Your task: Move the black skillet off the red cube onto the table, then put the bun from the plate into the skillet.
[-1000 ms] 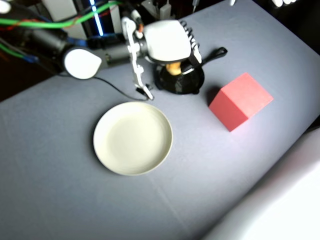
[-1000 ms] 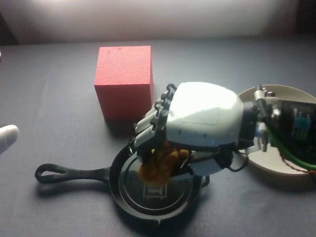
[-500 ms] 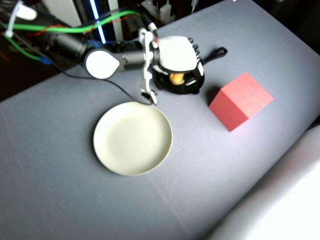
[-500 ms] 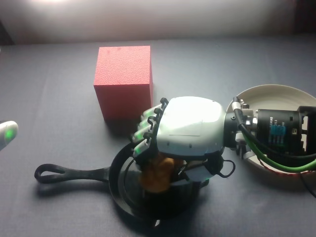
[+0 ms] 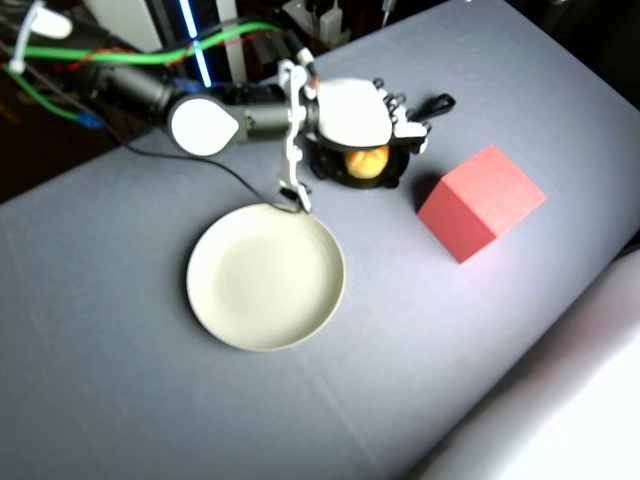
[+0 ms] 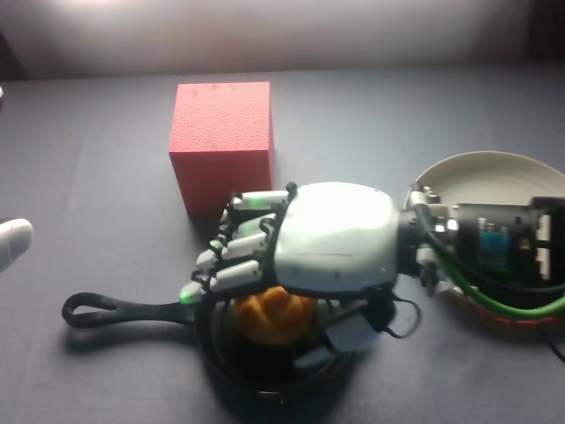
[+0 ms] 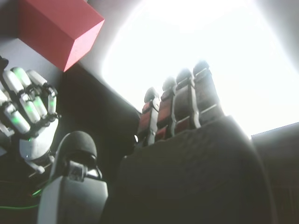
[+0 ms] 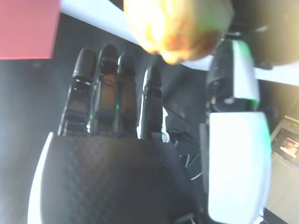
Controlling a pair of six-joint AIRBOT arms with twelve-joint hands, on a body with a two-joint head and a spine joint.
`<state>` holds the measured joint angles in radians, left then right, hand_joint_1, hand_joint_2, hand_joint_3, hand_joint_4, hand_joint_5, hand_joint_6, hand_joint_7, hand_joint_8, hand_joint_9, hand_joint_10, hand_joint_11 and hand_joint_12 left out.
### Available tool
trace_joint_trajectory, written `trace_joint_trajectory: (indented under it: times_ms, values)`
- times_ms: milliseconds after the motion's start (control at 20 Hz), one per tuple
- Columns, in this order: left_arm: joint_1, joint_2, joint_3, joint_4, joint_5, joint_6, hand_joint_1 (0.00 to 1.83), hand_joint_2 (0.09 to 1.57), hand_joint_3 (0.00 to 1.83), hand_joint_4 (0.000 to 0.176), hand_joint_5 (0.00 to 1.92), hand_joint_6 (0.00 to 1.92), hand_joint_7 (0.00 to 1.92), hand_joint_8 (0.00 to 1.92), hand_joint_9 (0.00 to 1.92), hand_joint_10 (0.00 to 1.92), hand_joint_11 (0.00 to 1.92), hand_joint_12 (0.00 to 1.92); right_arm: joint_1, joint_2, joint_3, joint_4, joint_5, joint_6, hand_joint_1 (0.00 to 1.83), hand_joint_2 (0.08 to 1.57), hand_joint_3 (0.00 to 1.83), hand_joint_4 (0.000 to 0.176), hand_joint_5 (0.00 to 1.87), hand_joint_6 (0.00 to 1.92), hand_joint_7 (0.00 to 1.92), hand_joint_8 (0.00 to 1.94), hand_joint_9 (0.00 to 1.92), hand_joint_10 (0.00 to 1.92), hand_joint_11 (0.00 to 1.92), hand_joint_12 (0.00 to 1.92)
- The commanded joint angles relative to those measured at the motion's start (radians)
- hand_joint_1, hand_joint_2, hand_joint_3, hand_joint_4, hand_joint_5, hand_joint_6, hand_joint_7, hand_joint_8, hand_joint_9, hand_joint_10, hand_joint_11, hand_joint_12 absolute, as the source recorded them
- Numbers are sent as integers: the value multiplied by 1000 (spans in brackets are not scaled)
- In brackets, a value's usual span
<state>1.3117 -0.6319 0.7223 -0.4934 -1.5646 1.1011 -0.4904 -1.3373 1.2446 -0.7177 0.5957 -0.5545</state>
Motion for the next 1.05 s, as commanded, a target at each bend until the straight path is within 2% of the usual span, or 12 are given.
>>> trace_joint_trajectory:
  times_ms: [0,150,250,400,450,500,550,650,750,850,950,1000]
  values:
    - [-5,1,-2,-10,-135,-2,0,1279,2,71,44,0,9,0,0,0,0,0,6,39,-6,49,135,-3,817,937,0,150,205,0,231,0,288,2,0,785]
    - [8,1,-8,-10,-145,-3,0,1268,0,70,53,4,28,7,0,0,0,0,-32,177,-44,158,271,-3,877,893,0,115,173,2,141,0,202,0,0,859]
    - [16,1,-10,-10,-150,-7,0,1253,0,80,41,0,17,1,0,0,0,0,-59,250,-60,211,335,-6,967,903,5,139,113,10,78,12,64,20,0,250]
    - [19,1,-10,-11,-154,-11,0,1268,0,88,44,3,25,6,0,0,0,0,-124,361,-106,331,435,-74,804,864,3,160,148,6,83,4,82,3,0,453]
    - [19,1,-9,-10,-152,-13,0,1266,0,92,37,0,23,5,0,0,0,0,-166,397,-128,399,481,-114,791,858,2,149,170,5,79,5,64,7,0,395]
    - [19,1,-8,-7,-152,-15,0,1255,0,93,34,0,27,6,0,0,0,0,-211,430,-148,468,534,-157,890,882,6,69,167,1,58,4,12,1,0,108]
    - [19,0,-8,-2,-152,-17,0,1254,0,101,33,0,25,5,0,0,0,0,-270,459,-166,539,590,-188,886,907,4,45,159,0,107,5,57,6,38,76]
    - [19,-10,-5,24,-143,-24,0,1262,0,85,14,0,0,0,0,0,0,0,-414,509,-197,707,740,-217,873,905,6,33,195,5,136,0,78,1,36,91]
    - [11,-17,-4,50,-132,-31,0,1241,0,130,20,3,0,0,0,0,0,0,-562,542,-242,863,905,-262,935,915,7,63,193,1,132,3,20,7,0,3]
    - [4,-20,-3,68,-134,-37,0,1247,0,127,0,0,0,0,0,0,14,6,-671,558,-275,963,1027,-277,869,1001,12,47,177,0,124,0,70,9,34,21]
    - [-3,-25,0,73,-136,-39,0,1230,0,120,0,0,0,0,0,0,11,7,-798,560,-292,1062,1134,-272,647,1119,13,31,189,1,139,1,136,11,78,56]
    - [-9,-27,3,73,-132,-41,0,1230,0,84,0,0,0,0,0,0,1,1,-839,560,-303,1096,1167,-265,548,1208,10,13,165,0,145,1,145,5,59,66]
